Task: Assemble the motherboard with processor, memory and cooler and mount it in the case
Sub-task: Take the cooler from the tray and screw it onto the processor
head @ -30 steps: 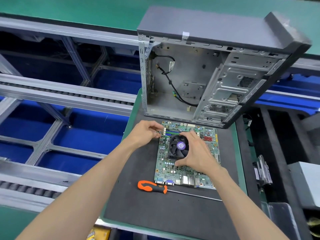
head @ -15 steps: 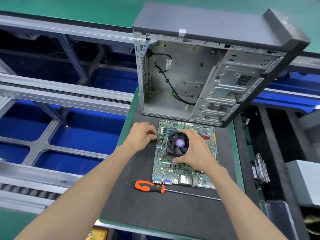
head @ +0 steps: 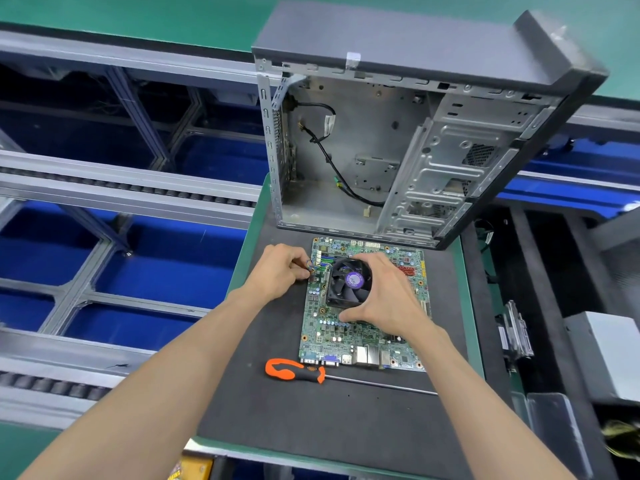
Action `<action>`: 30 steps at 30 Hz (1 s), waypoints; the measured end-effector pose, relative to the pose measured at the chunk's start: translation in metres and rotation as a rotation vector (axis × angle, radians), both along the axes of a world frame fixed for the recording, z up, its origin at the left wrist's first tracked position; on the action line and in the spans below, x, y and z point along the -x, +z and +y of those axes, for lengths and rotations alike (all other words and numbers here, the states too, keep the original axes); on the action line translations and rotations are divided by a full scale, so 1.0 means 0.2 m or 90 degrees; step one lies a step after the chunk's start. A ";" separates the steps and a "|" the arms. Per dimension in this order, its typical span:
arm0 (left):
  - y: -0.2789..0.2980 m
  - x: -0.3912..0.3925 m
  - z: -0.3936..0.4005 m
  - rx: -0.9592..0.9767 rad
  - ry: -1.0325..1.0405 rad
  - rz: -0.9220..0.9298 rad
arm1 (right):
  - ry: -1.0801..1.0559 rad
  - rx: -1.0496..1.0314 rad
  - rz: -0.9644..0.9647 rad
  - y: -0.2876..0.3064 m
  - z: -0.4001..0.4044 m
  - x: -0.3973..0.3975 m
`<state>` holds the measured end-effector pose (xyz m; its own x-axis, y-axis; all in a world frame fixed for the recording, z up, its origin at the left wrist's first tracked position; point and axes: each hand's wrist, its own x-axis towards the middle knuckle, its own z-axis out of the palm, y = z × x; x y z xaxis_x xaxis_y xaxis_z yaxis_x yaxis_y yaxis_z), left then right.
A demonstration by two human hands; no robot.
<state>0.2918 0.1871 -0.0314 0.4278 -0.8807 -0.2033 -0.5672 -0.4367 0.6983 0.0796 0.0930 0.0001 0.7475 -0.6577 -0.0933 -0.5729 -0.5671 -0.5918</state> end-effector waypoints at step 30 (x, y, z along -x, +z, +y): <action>-0.12 0.06 0.10 0.159 0.053 0.072 | -0.001 -0.015 -0.007 -0.01 0.01 0.01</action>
<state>0.2788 0.2069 -0.0552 0.4875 -0.8724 -0.0357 -0.4490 -0.2856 0.8467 0.0783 0.0952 -0.0018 0.7475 -0.6568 -0.0998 -0.5669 -0.5524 -0.6112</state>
